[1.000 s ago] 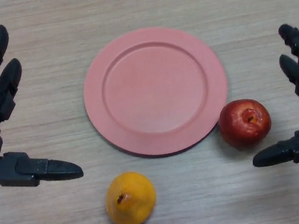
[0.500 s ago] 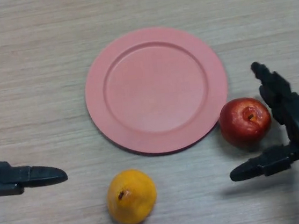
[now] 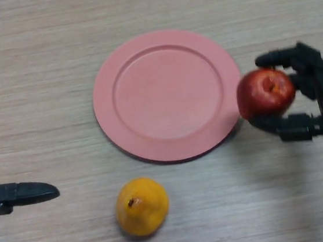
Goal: Pick up the red apple and place it on the plate
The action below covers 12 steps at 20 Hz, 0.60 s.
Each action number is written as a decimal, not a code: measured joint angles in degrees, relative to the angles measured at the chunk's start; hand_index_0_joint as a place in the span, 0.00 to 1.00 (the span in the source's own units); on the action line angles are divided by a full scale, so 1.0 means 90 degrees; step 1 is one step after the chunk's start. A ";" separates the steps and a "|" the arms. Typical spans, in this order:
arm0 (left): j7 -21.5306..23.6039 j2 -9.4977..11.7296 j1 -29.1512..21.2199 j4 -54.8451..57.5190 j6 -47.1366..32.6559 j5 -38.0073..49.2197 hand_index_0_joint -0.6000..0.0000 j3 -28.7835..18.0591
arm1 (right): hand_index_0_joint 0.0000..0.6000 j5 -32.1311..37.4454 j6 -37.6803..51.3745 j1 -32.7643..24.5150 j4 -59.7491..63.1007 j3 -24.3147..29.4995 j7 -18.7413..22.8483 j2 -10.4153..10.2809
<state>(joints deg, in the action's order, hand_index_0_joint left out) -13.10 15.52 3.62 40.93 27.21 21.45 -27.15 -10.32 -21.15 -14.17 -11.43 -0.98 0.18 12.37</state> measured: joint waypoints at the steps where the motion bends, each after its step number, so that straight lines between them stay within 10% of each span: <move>1: 0.0000 0.0000 0.0010 0.0022 0.0000 0.0003 1.00 -0.0009 | 1.00 -0.0007 -0.0137 -0.0195 -0.0008 -0.0035 -0.0012 -0.0001; 11: 0.0234 -0.0012 0.0001 0.0002 -0.0645 0.0077 1.00 -0.0110 | 1.00 0.0924 0.0403 -0.1722 0.2238 -0.2646 0.1414 -0.0190; 12: 0.0237 -0.0009 0.0002 -0.0005 -0.0645 0.0297 1.00 -0.0113 | 0.75 0.0938 0.0403 -0.1722 0.2270 -0.2757 0.1615 -0.0185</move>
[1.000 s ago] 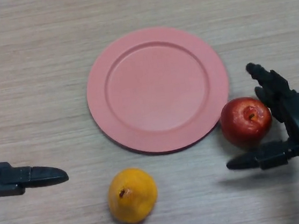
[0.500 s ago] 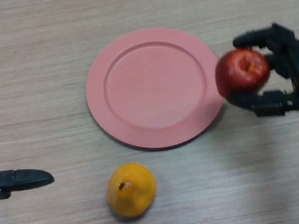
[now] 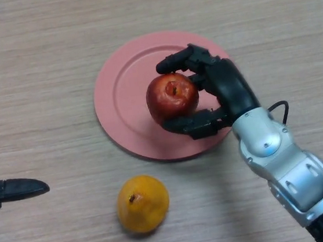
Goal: Pick up the red apple and place it on the plate
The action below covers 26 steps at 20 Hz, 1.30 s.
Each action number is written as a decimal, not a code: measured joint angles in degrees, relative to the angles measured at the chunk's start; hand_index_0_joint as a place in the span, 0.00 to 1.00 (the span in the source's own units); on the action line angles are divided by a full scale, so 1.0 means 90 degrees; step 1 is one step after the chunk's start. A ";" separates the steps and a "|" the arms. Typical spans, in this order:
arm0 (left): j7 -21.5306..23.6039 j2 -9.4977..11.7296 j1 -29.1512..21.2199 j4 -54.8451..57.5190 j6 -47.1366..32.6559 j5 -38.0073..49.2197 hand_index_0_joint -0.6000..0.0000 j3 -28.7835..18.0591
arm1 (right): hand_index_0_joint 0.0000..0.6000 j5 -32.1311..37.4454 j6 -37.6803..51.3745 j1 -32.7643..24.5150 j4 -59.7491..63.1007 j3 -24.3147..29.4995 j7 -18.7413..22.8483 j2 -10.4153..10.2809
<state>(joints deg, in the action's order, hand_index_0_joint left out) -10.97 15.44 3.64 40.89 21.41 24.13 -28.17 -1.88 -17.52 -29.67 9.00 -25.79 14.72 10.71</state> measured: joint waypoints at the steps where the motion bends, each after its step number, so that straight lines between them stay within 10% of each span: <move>1: -0.0001 0.0002 0.0000 0.0001 0.0000 0.0010 1.00 0.0002 | 0.58 0.0081 0.0000 -0.0006 0.0000 0.0001 0.0005 0.0000; 4: -0.0001 0.0003 0.0032 0.0027 0.0000 0.0086 1.00 -0.0059 | 0.00 0.0470 -0.0197 -0.0008 -0.0256 0.0000 -0.0016 0.0006; 9: -0.0011 0.0391 -0.0245 -0.0079 0.0009 0.0376 1.00 -0.0463 | 0.00 0.0689 -0.0894 -0.0184 -0.0779 0.0221 -0.0760 0.0003; 17: 0.0240 0.0471 -0.0455 0.0217 0.0594 0.0710 1.00 -0.0131 | 0.00 0.0638 -0.2562 0.0687 -0.4319 0.2841 -0.2546 0.0087; 26: 0.0513 0.0484 -0.0527 0.0177 0.1080 0.0080 1.00 0.0603 | 0.00 0.2893 -0.3487 0.2275 -0.6303 0.4432 -0.1833 0.0907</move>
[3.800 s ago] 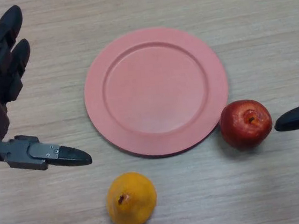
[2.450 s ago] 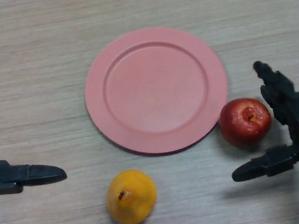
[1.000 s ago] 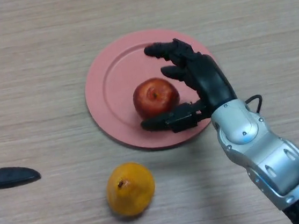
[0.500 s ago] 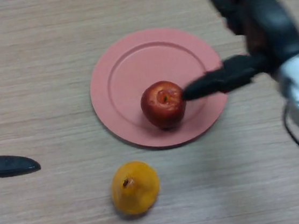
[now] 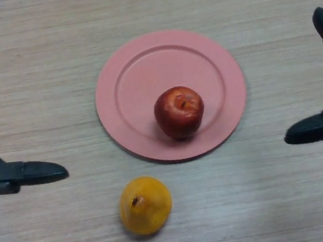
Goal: Pick up the red apple and place it on the plate
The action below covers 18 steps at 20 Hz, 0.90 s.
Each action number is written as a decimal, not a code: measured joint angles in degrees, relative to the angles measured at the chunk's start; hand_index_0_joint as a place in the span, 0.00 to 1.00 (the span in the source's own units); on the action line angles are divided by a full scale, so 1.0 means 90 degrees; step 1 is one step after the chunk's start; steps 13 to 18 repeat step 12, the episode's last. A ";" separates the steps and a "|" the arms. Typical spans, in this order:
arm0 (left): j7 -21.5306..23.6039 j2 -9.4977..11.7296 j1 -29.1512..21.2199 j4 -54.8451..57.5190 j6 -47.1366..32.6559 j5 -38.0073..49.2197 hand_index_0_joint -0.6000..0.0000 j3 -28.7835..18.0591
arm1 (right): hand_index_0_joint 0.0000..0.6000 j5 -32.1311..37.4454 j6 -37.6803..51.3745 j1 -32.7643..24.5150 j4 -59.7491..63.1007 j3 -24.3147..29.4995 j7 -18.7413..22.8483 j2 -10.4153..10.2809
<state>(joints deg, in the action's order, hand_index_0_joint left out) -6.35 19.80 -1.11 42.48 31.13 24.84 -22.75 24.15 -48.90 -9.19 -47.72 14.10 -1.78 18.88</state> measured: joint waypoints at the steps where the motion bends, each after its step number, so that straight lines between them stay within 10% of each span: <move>1: -0.0001 0.0000 -0.0040 -0.0023 0.0019 -0.0243 1.00 0.0100 | 0.00 0.0002 0.0092 0.0087 0.0029 0.0000 -0.0021 0.0039; 18: -0.0287 -0.0231 -0.0189 0.0373 0.0662 -0.0650 1.00 0.0285 | 0.00 -0.0124 0.0286 0.0201 -0.0098 0.0129 -0.0127 0.0090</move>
